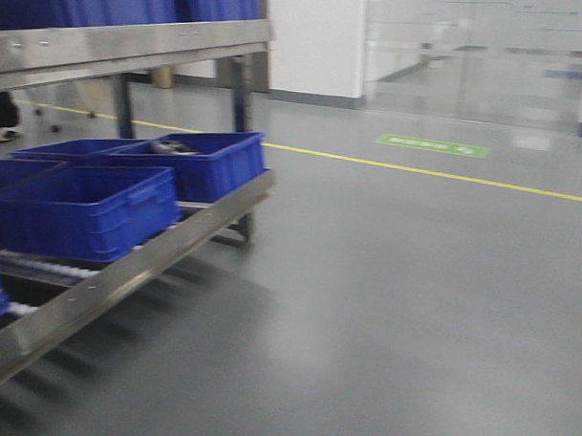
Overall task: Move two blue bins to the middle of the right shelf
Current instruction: 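Turn and drive the base up to a shelf of blue bins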
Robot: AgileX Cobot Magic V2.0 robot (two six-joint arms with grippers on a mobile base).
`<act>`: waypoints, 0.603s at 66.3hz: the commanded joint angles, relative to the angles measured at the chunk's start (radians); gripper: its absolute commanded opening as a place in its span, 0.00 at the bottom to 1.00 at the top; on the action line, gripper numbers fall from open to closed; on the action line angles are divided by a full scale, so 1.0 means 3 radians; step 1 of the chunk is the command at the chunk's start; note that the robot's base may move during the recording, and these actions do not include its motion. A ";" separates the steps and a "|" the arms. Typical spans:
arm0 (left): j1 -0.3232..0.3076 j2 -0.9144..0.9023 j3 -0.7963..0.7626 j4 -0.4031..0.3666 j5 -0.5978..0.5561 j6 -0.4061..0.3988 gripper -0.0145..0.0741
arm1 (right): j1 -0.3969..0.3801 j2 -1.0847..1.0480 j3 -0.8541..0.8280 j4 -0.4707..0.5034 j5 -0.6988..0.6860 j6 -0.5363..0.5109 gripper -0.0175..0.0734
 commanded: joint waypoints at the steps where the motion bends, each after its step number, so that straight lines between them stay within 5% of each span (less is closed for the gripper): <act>1: -0.0021 -0.0043 -0.0052 -0.0149 -0.0223 0.0052 0.04 | 0.0019 -0.0058 -0.0053 0.0190 -0.0306 -0.0076 0.02; 40: -0.0021 -0.0043 -0.0052 -0.0149 -0.0223 0.0052 0.04 | 0.0019 -0.0058 -0.0053 0.0190 -0.0306 -0.0076 0.02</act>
